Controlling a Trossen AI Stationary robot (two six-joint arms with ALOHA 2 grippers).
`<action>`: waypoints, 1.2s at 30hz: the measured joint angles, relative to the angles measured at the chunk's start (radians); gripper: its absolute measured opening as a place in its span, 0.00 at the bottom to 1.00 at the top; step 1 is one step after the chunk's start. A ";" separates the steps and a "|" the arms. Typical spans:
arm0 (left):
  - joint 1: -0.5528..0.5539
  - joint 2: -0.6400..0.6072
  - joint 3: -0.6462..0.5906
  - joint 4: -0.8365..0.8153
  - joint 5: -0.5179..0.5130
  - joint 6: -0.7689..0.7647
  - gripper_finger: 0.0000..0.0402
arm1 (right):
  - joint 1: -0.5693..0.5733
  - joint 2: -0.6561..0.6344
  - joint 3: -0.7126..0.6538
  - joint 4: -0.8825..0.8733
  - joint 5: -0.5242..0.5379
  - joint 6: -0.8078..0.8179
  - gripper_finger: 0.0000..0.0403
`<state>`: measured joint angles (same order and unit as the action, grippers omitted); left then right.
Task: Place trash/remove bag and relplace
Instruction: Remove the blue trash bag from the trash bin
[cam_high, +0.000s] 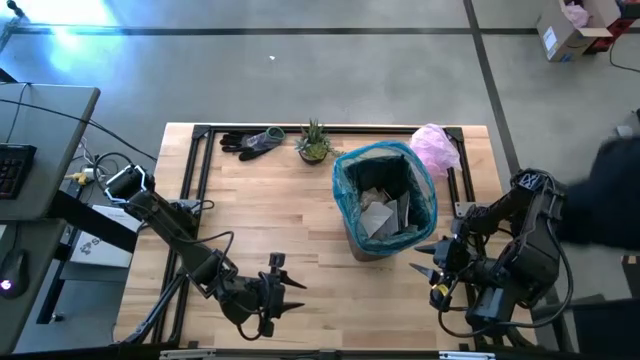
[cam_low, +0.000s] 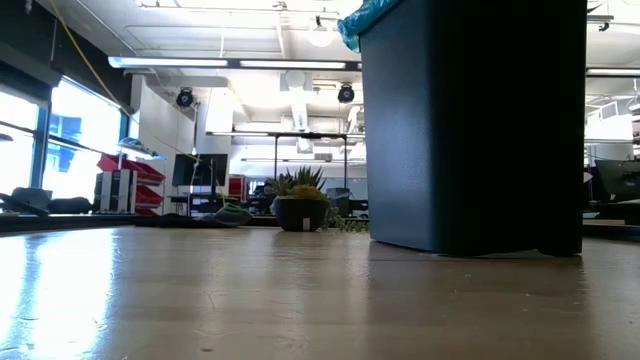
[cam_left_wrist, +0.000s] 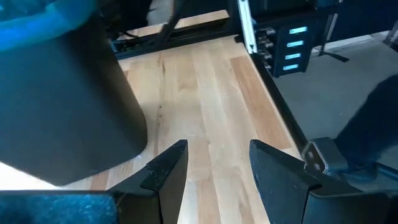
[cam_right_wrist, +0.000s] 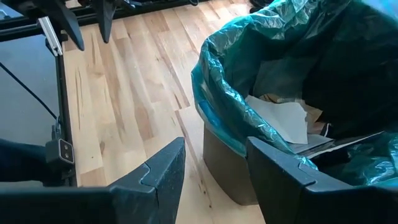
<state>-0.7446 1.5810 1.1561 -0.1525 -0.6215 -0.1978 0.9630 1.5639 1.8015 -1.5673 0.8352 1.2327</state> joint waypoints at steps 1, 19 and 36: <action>0.002 0.000 0.000 0.003 -0.012 -0.001 0.39 | 0.000 0.000 0.000 0.000 0.000 0.000 0.39; 0.103 0.005 0.000 0.050 0.004 -0.295 0.39 | 0.016 0.000 0.000 -0.004 -0.040 0.024 0.39; 0.206 0.005 0.000 0.095 0.143 -0.167 0.39 | 0.001 0.077 0.001 -0.003 -0.056 -0.623 0.39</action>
<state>-0.5383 1.5856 1.1564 -0.0577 -0.4783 -0.3645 0.9636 1.6412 1.8021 -1.5703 0.7794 0.6094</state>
